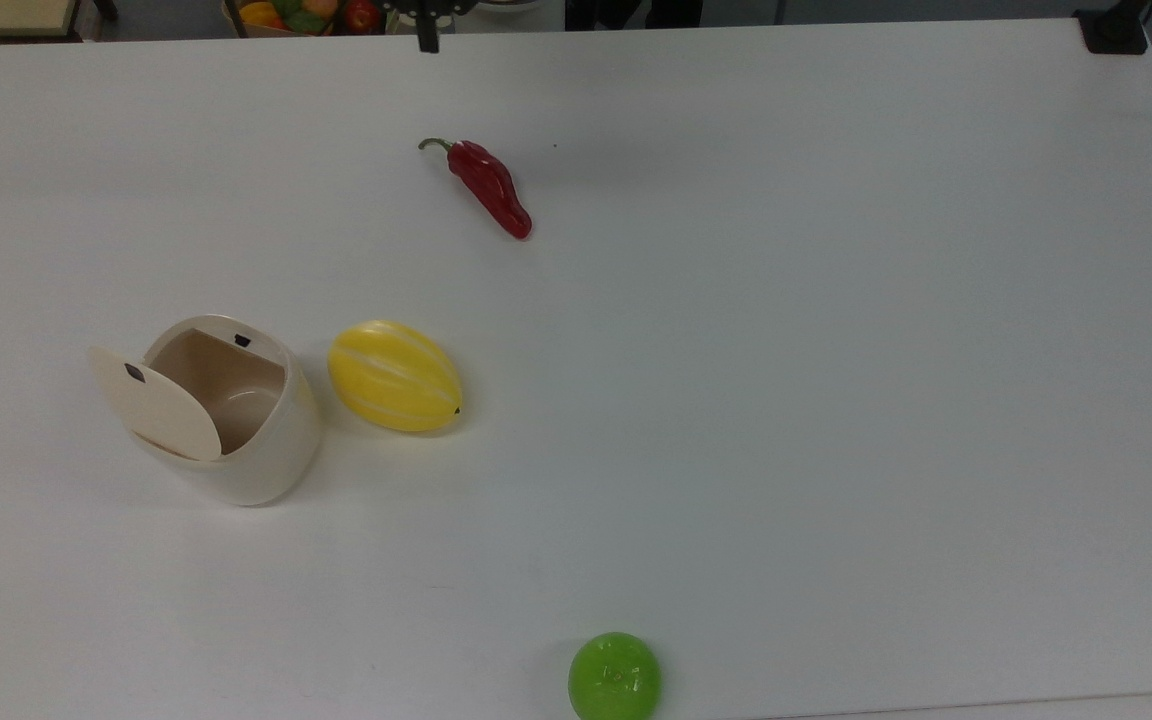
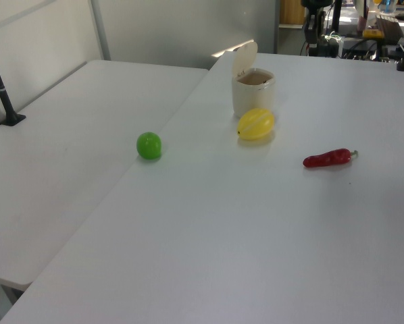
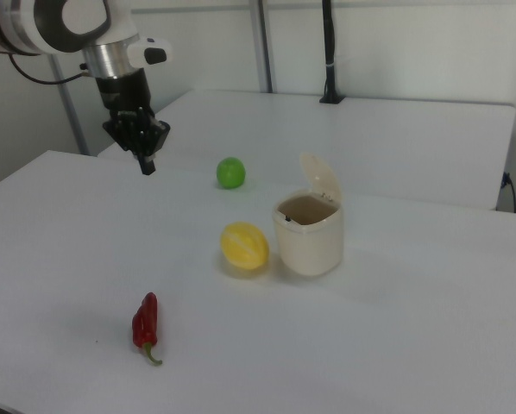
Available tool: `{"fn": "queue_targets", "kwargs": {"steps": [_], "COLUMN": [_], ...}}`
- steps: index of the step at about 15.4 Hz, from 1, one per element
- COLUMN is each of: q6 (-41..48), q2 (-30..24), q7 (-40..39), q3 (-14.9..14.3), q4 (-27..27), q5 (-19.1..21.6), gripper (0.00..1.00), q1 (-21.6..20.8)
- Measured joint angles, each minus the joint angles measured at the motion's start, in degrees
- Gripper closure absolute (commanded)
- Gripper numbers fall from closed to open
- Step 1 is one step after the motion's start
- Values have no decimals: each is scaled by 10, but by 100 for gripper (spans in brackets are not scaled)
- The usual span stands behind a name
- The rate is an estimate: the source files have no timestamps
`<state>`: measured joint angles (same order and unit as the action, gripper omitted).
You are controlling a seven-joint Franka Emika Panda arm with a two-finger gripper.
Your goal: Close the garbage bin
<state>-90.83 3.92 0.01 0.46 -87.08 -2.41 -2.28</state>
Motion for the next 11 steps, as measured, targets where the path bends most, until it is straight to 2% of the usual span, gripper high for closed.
{"fn": "queue_targets", "kwargs": {"steps": [3,11], "q6": [-62,-294], "q2": [11,68], "q7": [1,52], "q3": [-1,-4], "q4": [4,7], "q5": [1,3], "gripper": [100,100], "q1": [27,98]}}
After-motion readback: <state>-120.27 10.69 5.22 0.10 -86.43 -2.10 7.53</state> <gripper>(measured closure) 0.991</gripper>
